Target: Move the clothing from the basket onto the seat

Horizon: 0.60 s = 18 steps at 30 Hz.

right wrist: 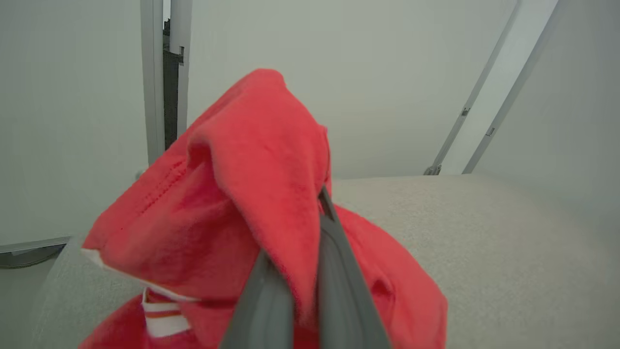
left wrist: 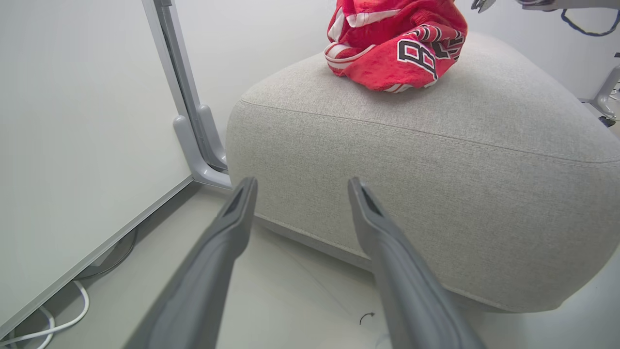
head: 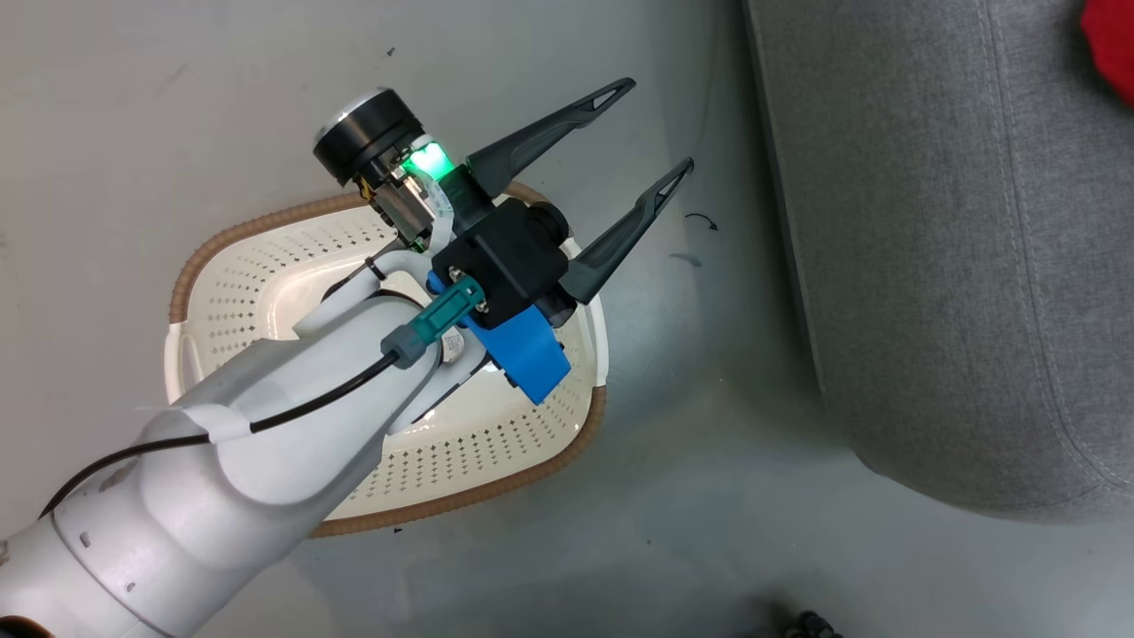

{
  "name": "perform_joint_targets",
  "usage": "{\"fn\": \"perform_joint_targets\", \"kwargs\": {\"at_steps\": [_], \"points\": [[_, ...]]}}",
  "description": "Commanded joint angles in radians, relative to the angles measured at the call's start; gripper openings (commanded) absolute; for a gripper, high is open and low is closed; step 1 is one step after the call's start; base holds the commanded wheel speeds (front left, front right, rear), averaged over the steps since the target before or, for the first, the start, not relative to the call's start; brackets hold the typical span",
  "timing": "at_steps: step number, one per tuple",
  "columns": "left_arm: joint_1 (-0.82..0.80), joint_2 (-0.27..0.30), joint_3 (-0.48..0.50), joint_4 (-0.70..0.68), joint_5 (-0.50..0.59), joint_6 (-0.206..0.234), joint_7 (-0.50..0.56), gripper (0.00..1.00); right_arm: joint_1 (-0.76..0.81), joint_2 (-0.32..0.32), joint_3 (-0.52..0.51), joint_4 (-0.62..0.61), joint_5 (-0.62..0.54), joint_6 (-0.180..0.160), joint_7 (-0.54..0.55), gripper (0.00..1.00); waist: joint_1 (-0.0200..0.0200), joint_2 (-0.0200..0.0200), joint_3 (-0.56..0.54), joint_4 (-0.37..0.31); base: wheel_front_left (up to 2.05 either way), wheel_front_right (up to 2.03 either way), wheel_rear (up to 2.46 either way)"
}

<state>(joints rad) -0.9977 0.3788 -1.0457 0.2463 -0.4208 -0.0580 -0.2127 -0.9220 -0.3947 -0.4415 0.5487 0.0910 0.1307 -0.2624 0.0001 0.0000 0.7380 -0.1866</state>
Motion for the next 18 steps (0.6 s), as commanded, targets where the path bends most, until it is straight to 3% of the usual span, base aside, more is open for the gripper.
{"fn": "perform_joint_targets", "kwargs": {"at_steps": [1,6,7,8,9,18], "points": [[-0.017,0.002,0.001,0.001,0.003,-0.001,-0.006,1.0,0.022,0.005,-0.008,0.023,0.001,0.0,-0.004,0.0,-0.0001,0.0,-0.001,0.003,0.0,0.0,0.0],[-0.016,-0.007,-0.005,0.011,0.001,-0.001,-0.012,1.0,0.048,0.022,-0.022,0.079,0.002,0.0,-0.004,0.0,-0.0001,0.0,-0.011,0.012,0.0,0.0,0.0],[-0.015,-0.009,-0.005,0.012,0.0,0.0,-0.013,1.0,0.055,0.023,-0.026,0.077,0.003,0.0,-0.004,0.23,-0.0001,0.0,-0.015,0.012,0.0,0.0,0.0],[-0.012,-0.011,-0.005,0.014,-0.001,0.001,-0.017,1.0,0.061,0.027,-0.029,0.076,0.001,0.0,-0.004,0.67,-0.0001,0.0,-0.021,0.013,0.0,0.0,0.0],[-0.008,-0.013,-0.005,0.017,-0.003,0.003,-0.02,1.0,0.07,0.032,-0.027,0.07,-0.001,0.0,-0.004,1.0,-0.0001,0.0,-0.029,0.012,0.0,0.0,0.0],[0.065,-0.049,0.005,0.055,-0.03,0.022,-0.046,1.0,0.217,0.07,-0.002,-0.026,-0.033,0.0,-0.003,1.0,-0.0001,0.0,-0.169,0.019,0.0,0.0,0.0]]}}
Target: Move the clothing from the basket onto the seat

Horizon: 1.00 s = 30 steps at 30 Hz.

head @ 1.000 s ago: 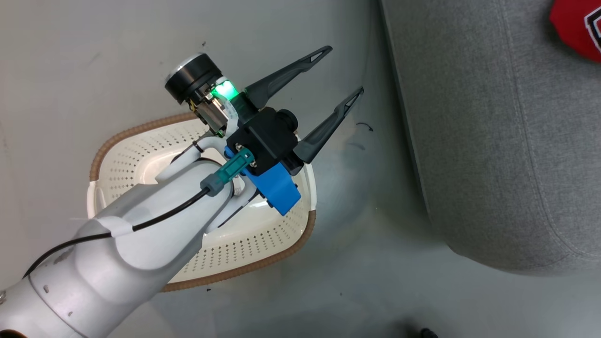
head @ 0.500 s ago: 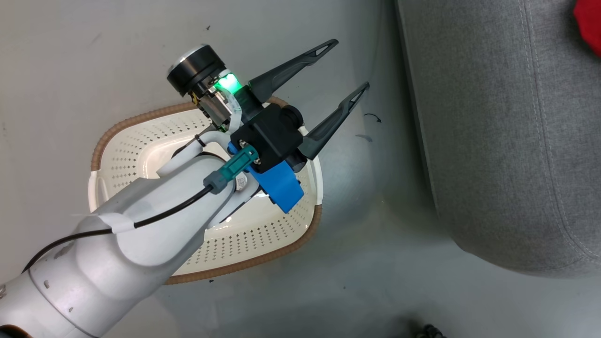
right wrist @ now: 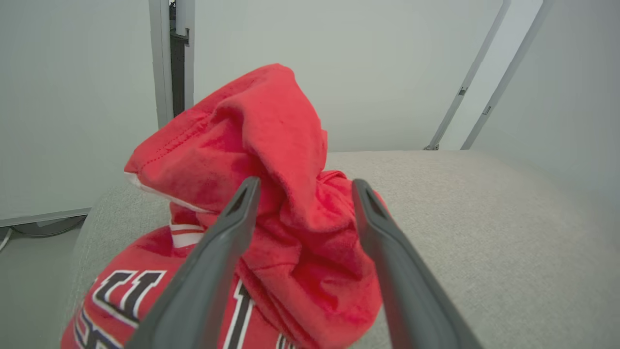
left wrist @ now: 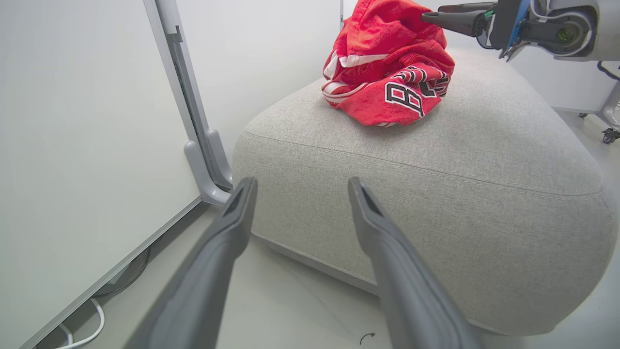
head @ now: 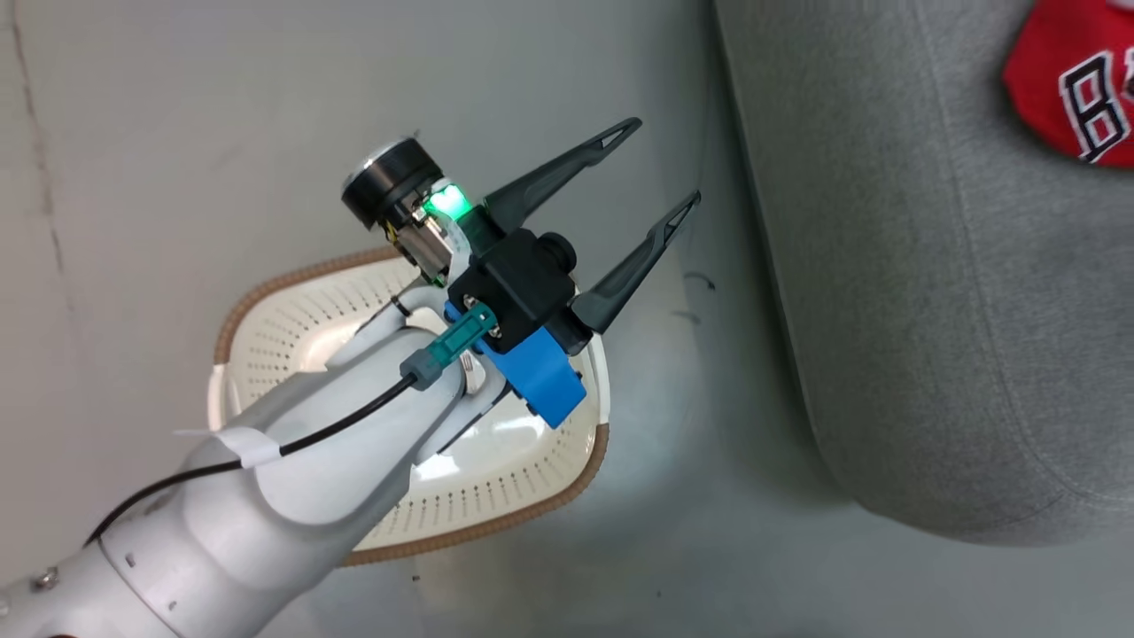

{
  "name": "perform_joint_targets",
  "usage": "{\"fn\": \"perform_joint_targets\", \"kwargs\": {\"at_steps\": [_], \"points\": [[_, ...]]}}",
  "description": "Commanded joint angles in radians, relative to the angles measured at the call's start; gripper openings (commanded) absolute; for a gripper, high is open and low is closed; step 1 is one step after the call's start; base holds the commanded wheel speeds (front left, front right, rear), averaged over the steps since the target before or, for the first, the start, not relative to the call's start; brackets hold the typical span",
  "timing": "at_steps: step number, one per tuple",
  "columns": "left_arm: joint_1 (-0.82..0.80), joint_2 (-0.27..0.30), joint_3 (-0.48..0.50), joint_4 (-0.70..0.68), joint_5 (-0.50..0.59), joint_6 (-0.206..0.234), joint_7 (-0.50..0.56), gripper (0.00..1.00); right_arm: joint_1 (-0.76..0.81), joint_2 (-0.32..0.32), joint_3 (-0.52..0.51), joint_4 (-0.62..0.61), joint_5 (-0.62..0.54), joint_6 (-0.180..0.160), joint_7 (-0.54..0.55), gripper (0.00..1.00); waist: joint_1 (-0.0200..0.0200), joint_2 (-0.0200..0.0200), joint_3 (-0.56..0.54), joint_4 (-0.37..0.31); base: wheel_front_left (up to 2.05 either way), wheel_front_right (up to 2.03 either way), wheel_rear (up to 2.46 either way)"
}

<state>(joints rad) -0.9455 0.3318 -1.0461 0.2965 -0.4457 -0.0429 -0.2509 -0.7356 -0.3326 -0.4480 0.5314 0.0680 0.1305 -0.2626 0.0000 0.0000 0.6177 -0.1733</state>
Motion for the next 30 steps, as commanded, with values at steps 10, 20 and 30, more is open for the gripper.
{"fn": "perform_joint_targets", "kwargs": {"at_steps": [10,20,30], "points": [[0.154,-0.007,0.109,-0.002,-0.037,0.052,-0.015,1.0,0.253,0.081,0.101,-0.244,-0.016,0.0,-0.003,1.0,0.0,0.0,-0.231,0.039,0.0,0.0,0.0],[0.343,-0.012,0.328,-0.052,-0.008,0.095,-0.015,1.0,0.397,0.159,0.249,-0.35,0.008,0.0,-0.003,1.0,0.0,0.0,-0.366,0.109,0.0,0.0,0.0],[0.514,-0.036,0.521,-0.073,0.044,0.084,-0.015,1.0,0.485,0.193,0.32,-0.378,0.02,0.0,-0.003,1.0,0.0,0.0,-0.453,0.182,0.0,0.0,0.0]]}}
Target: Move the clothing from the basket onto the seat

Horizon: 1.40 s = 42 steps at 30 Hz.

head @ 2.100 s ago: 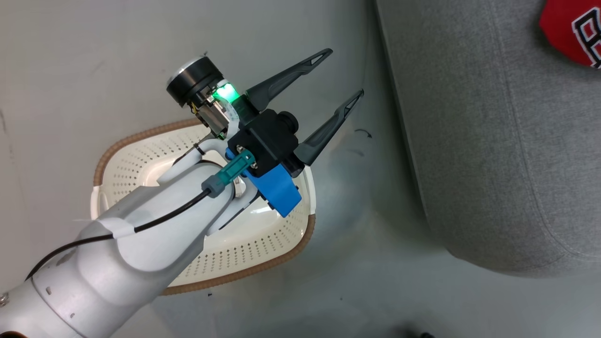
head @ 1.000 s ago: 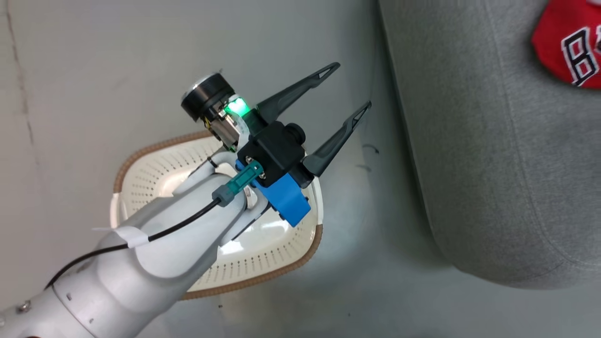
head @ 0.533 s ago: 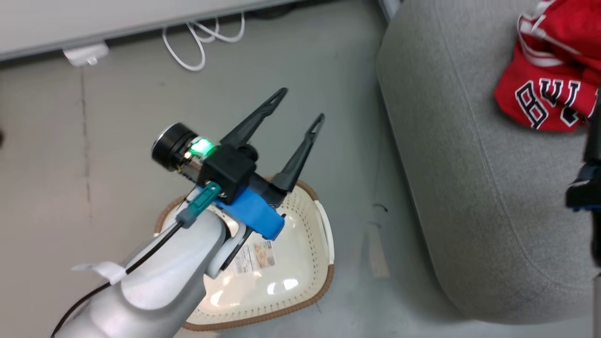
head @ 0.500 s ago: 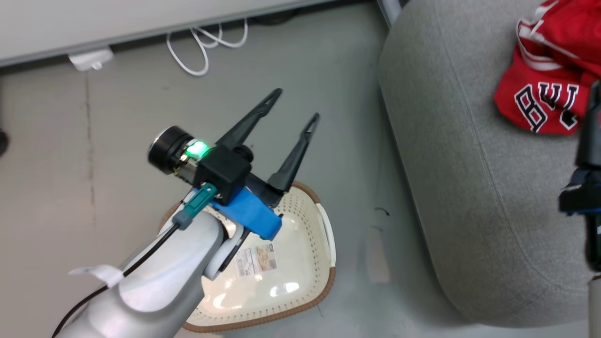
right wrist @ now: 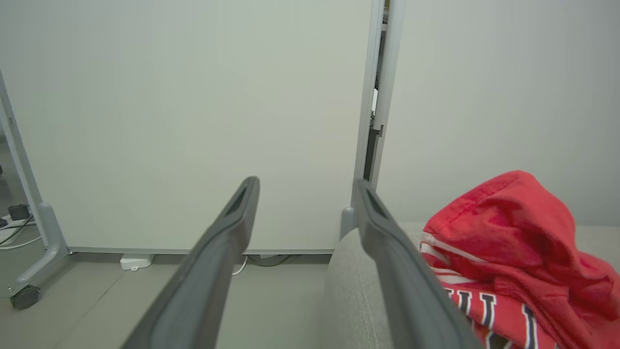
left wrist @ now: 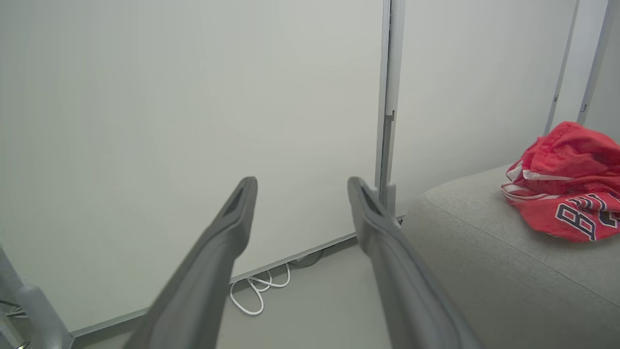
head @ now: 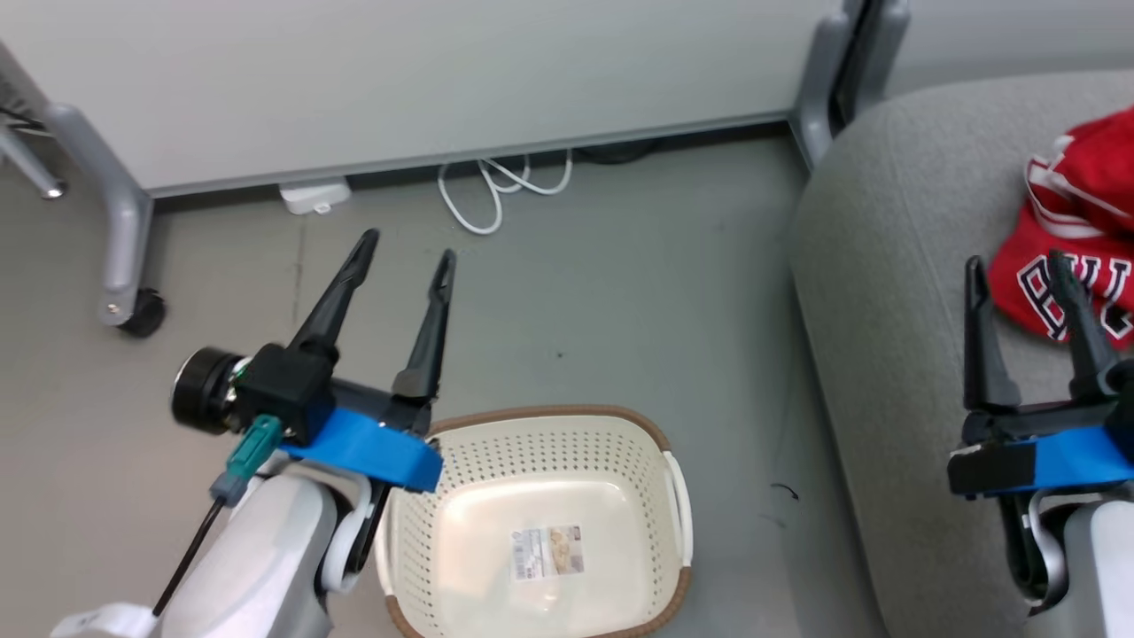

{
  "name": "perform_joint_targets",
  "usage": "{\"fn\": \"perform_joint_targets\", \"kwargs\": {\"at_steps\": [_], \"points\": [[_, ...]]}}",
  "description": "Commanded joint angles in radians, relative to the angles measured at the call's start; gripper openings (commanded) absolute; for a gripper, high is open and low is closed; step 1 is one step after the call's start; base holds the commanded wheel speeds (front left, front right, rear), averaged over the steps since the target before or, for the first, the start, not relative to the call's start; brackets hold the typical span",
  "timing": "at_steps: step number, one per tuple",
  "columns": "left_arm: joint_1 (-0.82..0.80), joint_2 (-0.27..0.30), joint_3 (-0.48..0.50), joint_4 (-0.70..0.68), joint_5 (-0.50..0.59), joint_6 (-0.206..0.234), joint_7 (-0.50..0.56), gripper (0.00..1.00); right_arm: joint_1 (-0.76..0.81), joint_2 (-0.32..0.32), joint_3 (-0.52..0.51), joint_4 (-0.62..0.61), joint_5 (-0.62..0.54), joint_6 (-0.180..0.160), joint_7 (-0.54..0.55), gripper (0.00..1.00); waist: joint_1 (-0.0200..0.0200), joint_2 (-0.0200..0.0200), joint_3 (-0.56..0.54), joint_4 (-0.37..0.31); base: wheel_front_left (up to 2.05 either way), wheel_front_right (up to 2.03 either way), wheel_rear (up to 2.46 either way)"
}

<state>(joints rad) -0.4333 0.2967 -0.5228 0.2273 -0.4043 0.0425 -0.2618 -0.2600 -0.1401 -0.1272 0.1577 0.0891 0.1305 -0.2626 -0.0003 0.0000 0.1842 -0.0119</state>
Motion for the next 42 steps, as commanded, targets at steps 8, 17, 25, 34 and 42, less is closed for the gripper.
{"fn": "perform_joint_targets", "kwargs": {"at_steps": [8,17,25,34,42], "points": [[0.138,-0.042,0.153,-0.011,0.063,-0.026,-0.005,1.0,0.069,0.041,0.032,-0.018,-0.014,0.0,-0.003,1.0,0.0003,0.0,-0.065,0.072,0.0,0.0,0.0],[0.262,-0.1,0.284,-0.009,0.123,-0.07,-0.005,1.0,0.135,0.075,0.028,-0.012,-0.027,0.0,-0.003,1.0,0.0003,0.0,-0.112,0.105,0.0,0.0,0.0],[0.328,-0.155,0.351,0.015,0.163,-0.112,-0.005,1.0,0.191,0.087,0.016,0.007,-0.03,0.0,-0.003,1.0,0.0003,0.0,-0.148,0.115,0.0,0.0,0.0],[0.366,-0.193,0.381,0.046,0.197,-0.144,-0.005,1.0,0.24,0.09,0.037,0.032,0.001,0.0,-0.003,1.0,0.0003,0.0,-0.178,0.114,0.0,0.0,0.0],[0.38,-0.209,0.396,0.06,0.221,-0.159,-0.005,1.0,0.258,0.09,0.042,0.046,0.037,0.0,-0.003,1.0,0.0003,0.0,-0.191,0.112,0.0,0.0,0.0]]}}
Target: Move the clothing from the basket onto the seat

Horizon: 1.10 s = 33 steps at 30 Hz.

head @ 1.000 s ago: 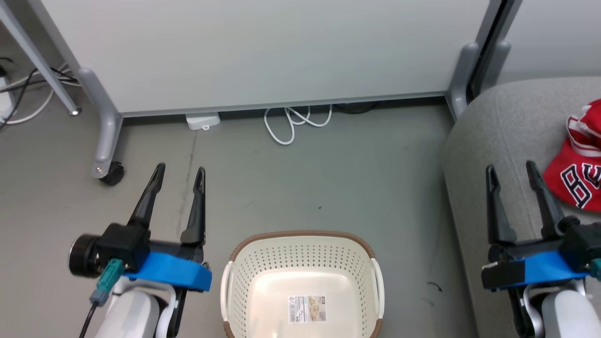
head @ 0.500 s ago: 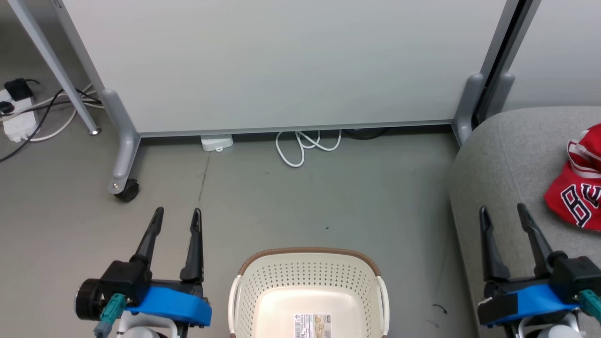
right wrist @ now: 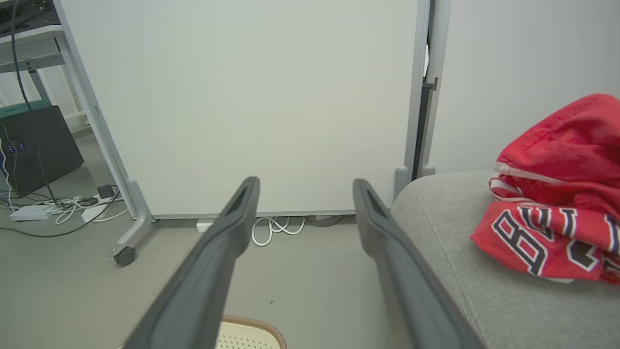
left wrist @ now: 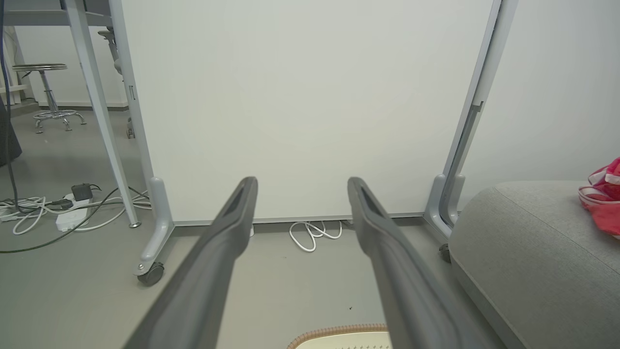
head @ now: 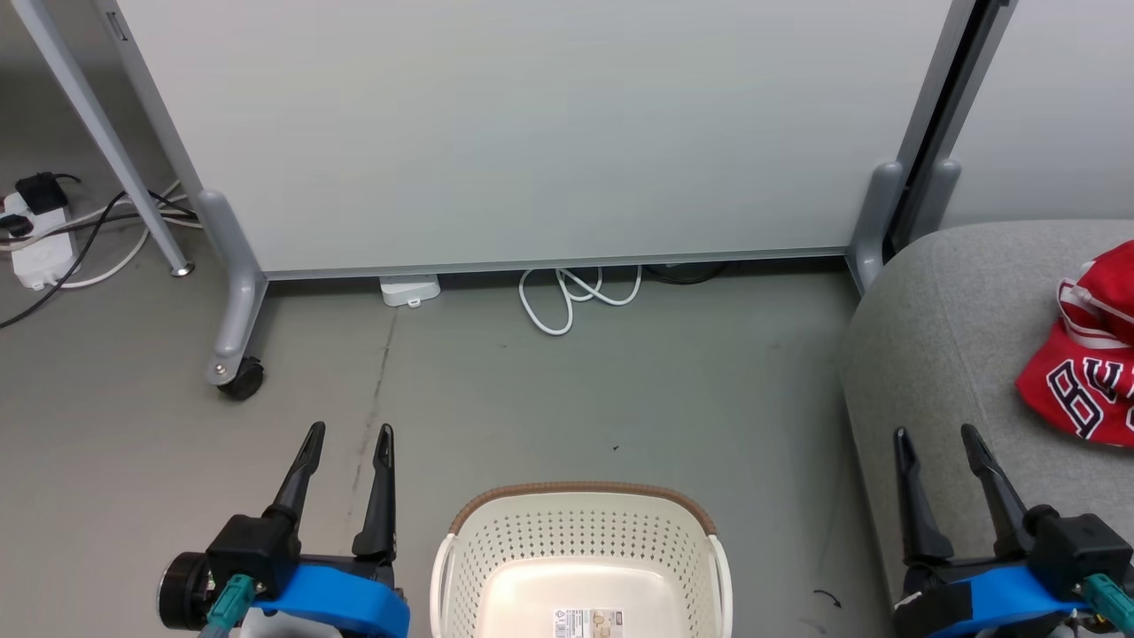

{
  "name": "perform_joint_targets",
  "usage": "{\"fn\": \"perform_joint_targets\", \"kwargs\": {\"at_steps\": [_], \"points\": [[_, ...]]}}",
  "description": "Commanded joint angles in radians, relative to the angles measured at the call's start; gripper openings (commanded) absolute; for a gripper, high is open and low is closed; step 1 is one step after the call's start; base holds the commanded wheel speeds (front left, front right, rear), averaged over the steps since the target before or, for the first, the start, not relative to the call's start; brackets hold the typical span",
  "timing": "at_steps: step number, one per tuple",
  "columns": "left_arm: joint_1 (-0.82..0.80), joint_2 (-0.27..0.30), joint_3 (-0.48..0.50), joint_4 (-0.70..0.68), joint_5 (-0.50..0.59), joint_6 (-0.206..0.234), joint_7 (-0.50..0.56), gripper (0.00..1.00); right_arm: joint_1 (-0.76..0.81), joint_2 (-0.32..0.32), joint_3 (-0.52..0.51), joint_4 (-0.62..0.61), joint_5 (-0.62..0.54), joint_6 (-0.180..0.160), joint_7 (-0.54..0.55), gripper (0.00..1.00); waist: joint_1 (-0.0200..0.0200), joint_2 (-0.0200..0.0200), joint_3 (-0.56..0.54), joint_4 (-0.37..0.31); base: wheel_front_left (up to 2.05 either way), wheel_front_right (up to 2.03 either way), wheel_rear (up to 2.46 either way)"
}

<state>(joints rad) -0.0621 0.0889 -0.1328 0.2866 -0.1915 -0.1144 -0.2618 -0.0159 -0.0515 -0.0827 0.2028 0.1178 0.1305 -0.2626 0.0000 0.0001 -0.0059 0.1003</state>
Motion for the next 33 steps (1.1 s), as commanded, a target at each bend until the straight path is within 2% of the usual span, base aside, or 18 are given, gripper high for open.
{"fn": "perform_joint_targets", "kwargs": {"at_steps": [1,10,11,16,33], "points": [[0.01,-0.003,0.007,0.002,0.011,-0.004,-0.005,1.0,0.015,0.002,-0.003,0.001,0.011,0.0,-0.003,1.0,0.0,-0.0001,-0.001,0.0,0.0,0.0,0.0],[0.002,-0.012,0.025,0.004,0.028,-0.01,-0.005,1.0,0.012,0.002,0.001,0.006,0.017,0.0,-0.003,1.0,0.0,-0.0001,-0.002,-0.006,0.0,0.0,0.0],[0.003,-0.012,0.022,0.008,0.025,-0.009,0.0,0.0,0.001,0.0,0.001,0.007,0.012,0.0,0.0,0.0,0.0,-0.0001,-0.002,-0.006,0.0,0.0,0.0],[0.034,-0.016,0.024,0.046,0.009,-0.009,0.01,0.0,0.009,0.004,-0.002,0.05,0.028,0.0,0.01,0.0,0.0,-0.0001,-0.002,-0.007,0.0,0.0,0.0],[0.014,-0.02,0.072,0.026,-0.292,-0.011,0.087,0.0,-0.014,0.003,-0.007,0.046,0.338,0.0,0.087,0.0,0.0,-0.0001,0.0,-0.019,0.0,0.0,0.0]]}}
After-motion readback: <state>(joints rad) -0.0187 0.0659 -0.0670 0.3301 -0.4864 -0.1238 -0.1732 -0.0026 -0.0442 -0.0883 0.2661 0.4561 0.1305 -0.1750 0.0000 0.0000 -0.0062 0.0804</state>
